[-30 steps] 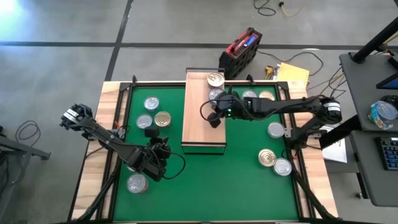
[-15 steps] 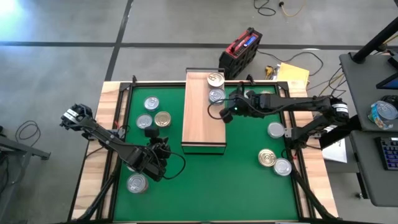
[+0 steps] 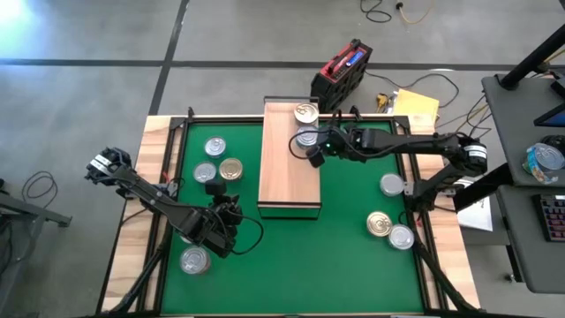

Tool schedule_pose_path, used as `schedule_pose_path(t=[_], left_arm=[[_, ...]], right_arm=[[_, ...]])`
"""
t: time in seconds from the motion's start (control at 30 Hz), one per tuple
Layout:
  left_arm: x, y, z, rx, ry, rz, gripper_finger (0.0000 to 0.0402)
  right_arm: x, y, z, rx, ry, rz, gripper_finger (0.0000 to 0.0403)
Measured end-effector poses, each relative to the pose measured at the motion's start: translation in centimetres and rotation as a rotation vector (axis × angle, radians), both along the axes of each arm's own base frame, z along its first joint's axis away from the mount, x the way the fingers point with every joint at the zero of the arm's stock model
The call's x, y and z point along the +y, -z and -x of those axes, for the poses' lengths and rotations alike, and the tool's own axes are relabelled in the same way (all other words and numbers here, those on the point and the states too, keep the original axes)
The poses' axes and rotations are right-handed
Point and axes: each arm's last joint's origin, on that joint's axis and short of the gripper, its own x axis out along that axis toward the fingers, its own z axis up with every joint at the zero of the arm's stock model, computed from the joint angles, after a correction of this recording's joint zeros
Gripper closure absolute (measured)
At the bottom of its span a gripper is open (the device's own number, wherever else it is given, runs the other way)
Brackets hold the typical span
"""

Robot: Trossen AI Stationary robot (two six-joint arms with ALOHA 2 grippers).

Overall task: Stack canned seafood by type on shelf
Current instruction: Put the bottom light blue tuna can on the shelf

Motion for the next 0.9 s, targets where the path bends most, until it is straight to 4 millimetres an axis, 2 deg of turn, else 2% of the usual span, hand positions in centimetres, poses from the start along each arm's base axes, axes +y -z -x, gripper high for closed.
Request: schedule_pose_path(t=[0.9], left_arm=[[-0.01,0.0,-0.01,-0.002,0.0,0.001,0.0401]], right_arm=[[-0.02,0.01,-0.06,-0.004,-0.021,-0.014,0.0394]])
